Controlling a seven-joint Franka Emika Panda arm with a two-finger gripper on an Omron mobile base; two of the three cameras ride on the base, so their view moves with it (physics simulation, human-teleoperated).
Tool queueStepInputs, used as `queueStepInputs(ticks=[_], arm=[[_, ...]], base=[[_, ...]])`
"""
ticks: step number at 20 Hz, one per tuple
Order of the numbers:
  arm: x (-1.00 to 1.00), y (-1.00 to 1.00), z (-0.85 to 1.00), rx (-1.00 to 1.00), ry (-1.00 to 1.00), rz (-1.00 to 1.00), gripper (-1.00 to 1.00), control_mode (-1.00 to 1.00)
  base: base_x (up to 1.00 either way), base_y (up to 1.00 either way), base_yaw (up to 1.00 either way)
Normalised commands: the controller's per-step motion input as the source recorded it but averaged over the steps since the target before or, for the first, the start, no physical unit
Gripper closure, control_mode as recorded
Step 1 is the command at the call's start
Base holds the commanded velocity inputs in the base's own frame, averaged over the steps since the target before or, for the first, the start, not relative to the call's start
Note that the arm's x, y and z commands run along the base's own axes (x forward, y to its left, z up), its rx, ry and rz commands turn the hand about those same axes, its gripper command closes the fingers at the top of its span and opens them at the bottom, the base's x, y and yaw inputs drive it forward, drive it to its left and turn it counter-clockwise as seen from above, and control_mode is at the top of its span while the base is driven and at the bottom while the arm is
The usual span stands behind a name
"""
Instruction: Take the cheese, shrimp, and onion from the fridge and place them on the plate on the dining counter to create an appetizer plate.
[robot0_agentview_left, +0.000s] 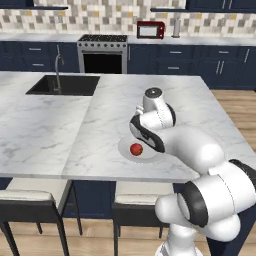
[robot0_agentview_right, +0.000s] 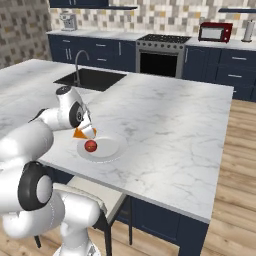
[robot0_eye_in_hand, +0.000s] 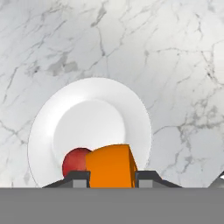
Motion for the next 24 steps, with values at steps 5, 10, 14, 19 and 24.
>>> queueStepInputs(ticks=[5,10,14,19,24], arm=[[0.67,0.03,-0.22,0.0,0.0,-0.28,1.0,-1.0],[0.64,0.0,-0.33,0.0,0.04,-0.22,1.0,-1.0],[0.57,0.0,-0.39,0.0,0.06,-0.16,1.0,-1.0],[0.58,0.0,-0.4,0.0,0.08,-0.16,1.0,-1.0],[0.41,-0.04,-0.41,0.0,0.06,-0.15,1.0,-1.0]], base=[[0.0,0.0,0.0],[0.0,0.0,0.0],[0.0,0.0,0.0],[0.0,0.0,0.0],[0.0,0.0,0.0]])
